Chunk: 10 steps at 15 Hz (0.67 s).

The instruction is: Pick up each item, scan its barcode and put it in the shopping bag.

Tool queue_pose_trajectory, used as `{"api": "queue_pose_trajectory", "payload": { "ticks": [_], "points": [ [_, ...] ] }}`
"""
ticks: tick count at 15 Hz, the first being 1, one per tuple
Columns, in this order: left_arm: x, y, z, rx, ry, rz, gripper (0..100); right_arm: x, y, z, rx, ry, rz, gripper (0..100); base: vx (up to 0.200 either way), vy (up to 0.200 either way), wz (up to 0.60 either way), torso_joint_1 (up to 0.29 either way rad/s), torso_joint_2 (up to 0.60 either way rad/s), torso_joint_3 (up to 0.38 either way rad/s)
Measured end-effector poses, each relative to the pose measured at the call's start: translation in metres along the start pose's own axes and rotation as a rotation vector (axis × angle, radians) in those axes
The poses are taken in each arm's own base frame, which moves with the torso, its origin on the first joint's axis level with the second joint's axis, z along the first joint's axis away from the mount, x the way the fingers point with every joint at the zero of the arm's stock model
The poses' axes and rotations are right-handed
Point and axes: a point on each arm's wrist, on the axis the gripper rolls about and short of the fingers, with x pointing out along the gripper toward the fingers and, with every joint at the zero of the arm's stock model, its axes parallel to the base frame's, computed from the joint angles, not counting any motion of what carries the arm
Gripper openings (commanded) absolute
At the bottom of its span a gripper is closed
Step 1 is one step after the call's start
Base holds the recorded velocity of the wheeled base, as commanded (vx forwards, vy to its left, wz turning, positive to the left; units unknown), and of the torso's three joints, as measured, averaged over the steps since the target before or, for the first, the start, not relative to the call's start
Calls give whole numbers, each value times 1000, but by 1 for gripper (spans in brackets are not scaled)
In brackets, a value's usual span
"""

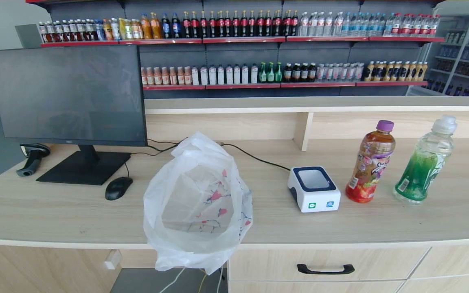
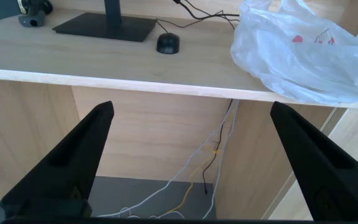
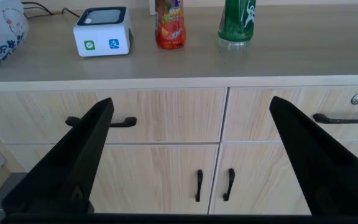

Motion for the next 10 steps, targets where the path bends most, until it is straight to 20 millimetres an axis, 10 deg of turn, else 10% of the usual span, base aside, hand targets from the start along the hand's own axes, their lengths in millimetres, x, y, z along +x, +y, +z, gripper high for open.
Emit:
{"api": "queue_pose_trajectory", "payload": {
  "ticks": [10],
  "points": [
    [0, 0, 0, 0, 0, 0, 100, 0, 0, 0, -35, -2, 15, 100, 0, 0, 0, 0, 0, 0]
  ]
}}
